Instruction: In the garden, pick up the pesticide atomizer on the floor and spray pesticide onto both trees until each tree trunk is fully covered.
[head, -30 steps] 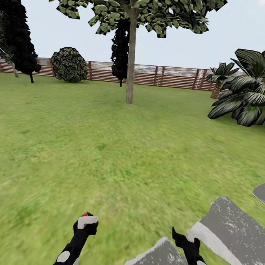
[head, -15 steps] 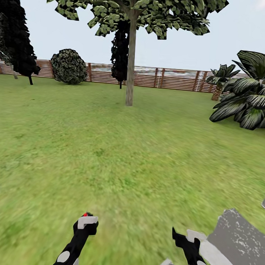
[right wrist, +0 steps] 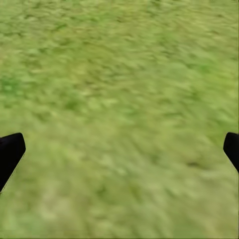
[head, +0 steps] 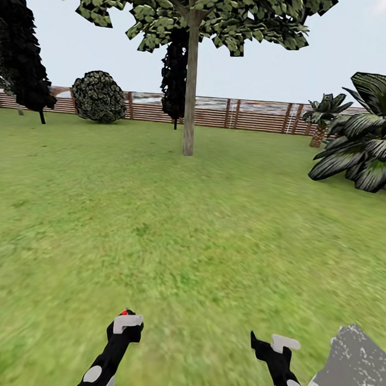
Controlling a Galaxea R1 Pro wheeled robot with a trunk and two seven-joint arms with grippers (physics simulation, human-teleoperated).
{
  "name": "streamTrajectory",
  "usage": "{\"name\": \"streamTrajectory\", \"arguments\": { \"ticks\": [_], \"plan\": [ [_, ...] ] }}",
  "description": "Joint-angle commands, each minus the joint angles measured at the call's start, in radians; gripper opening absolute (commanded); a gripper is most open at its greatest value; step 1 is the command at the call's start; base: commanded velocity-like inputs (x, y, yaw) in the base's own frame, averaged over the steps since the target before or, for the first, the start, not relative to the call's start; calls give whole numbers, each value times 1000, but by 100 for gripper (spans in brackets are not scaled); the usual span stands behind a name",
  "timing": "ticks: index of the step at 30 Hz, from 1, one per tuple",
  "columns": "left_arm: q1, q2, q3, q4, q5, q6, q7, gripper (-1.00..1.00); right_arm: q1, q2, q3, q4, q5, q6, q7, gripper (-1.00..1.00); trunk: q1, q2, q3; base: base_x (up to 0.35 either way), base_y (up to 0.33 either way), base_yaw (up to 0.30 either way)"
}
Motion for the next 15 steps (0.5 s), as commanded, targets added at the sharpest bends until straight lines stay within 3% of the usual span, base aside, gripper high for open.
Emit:
{"name": "streamTrajectory", "arguments": {
  "ticks": [1, 15],
  "plan": [
    [-1, 0, 1, 1, 7, -2, -7, -100, -1, 0, -9, 1, 6, -4, 6, 100, 0, 0, -1, 350, 0, 0],
    [-1, 0, 1, 2, 7, -2, -7, -100, -1, 0, -9, 2, 6, -4, 6, 100, 0, 0, -1, 350, 0, 0]
  ]
}}
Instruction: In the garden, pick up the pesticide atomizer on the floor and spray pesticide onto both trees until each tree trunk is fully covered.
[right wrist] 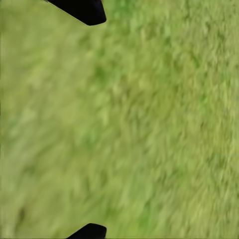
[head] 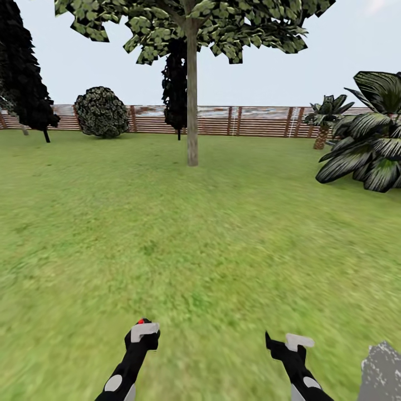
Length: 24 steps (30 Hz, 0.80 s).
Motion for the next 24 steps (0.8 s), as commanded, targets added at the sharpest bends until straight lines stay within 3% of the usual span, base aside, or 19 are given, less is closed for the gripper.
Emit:
{"name": "streamTrajectory", "arguments": {
  "ticks": [1, 24],
  "plan": [
    [-1, 0, 1, 1, 7, -2, -6, -100, -1, 0, -9, 1, 6, -4, 6, 100, 0, 0, -1, 350, 0, 0],
    [-1, 0, 1, 3, 7, -2, -7, -100, -1, 0, -9, 1, 6, -3, 6, 100, 0, 0, -1, 350, 0, 0]
  ]
}}
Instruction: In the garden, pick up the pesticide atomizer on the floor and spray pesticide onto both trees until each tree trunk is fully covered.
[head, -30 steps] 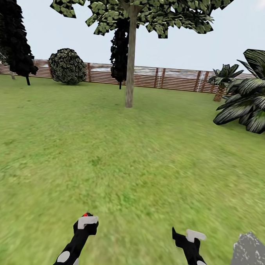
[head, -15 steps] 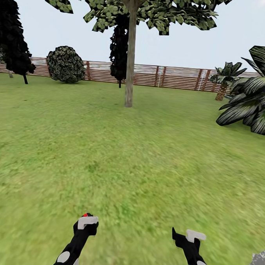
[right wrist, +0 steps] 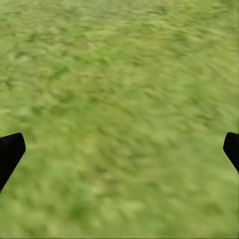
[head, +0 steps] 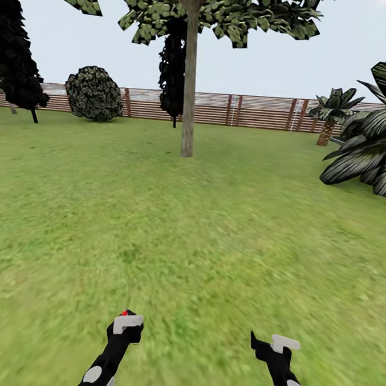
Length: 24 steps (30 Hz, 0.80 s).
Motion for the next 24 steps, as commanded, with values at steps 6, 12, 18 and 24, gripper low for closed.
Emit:
{"name": "streamTrajectory", "arguments": {
  "ticks": [6, 12, 18, 24],
  "plan": [
    [-1, 0, 1, 1, 7, -2, -7, -100, -1, 0, -8, 1, 6, -3, 6, 100, 0, 0, -1, 350, 0, 0],
    [-1, 0, 1, 1, 7, -2, -6, -100, -1, 0, -8, 1, 7, -3, 6, 100, 0, 0, -1, 350, 0, 0],
    [-1, 0, 1, 1, 7, -2, -7, -100, -1, 0, -8, 1, 7, -3, 6, 100, 0, 0, -1, 350, 0, 0],
    [-1, 0, 1, 1, 7, -2, -7, -100, -1, 0, -6, 0, 9, -22, -6, 100, 0, 0, -1, 350, 0, 0]
  ]
}}
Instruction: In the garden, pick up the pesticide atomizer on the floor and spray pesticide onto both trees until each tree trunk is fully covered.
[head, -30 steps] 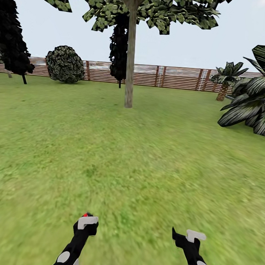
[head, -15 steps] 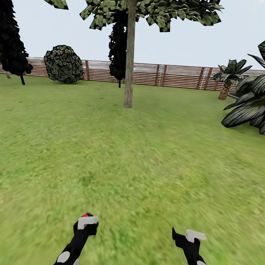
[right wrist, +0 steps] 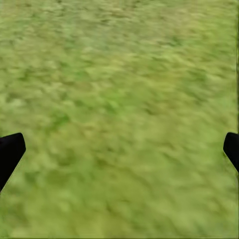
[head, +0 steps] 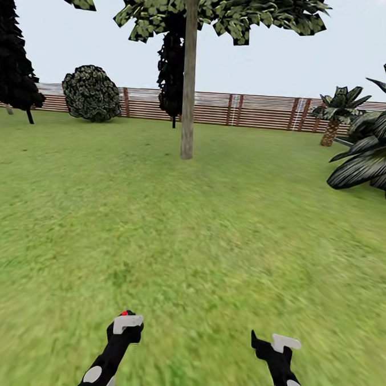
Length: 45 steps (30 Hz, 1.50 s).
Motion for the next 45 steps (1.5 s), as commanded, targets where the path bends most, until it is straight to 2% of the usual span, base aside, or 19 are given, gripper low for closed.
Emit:
{"name": "streamTrajectory", "arguments": {
  "ticks": [1, 3, 5, 9, 11, 20, 31, 45],
  "plan": [
    [-1, 0, 1, 1, 7, -2, -7, -100, -1, 0, -8, 1, 9, -15, -2, 100, 0, 0, -1, 350, 0, 0],
    [-1, 0, 1, 1, 7, -2, -7, -100, -1, 0, -8, 2, 18, -38, -23, 100, 0, 0, -1, 350, 0, 0],
    [-1, 0, 1, 1, 7, -2, -7, -100, -1, 0, -7, 2, 47, -65, -64, 100, 0, 0, -1, 350, 0, 0],
    [-1, 0, 1, 1, 7, -2, -7, -100, -1, 0, -7, 29, 144, -87, -109, 100, 0, 0, -1, 350, 0, 0],
    [-1, 0, 1, 1, 7, -2, -7, -100, -1, 0, -6, 40, 160, -89, -114, 100, 0, 0, -1, 350, 0, 0],
    [-1, 0, 0, 1, 7, -2, -7, -100, -1, -2, -4, 51, 184, -88, -118, 100, 0, 0, -1, 350, 0, 0],
    [-1, -3, -1, 1, 7, -2, -7, -100, -1, -4, -3, 117, 257, -87, -118, 100, 0, 0, -1, 350, 0, 0],
    [-1, -2, 1, 1, 7, -2, -7, -100, -1, -4, -3, 126, 265, -87, -118, 100, 0, 0, -1, 350, 0, 0]
  ]
}}
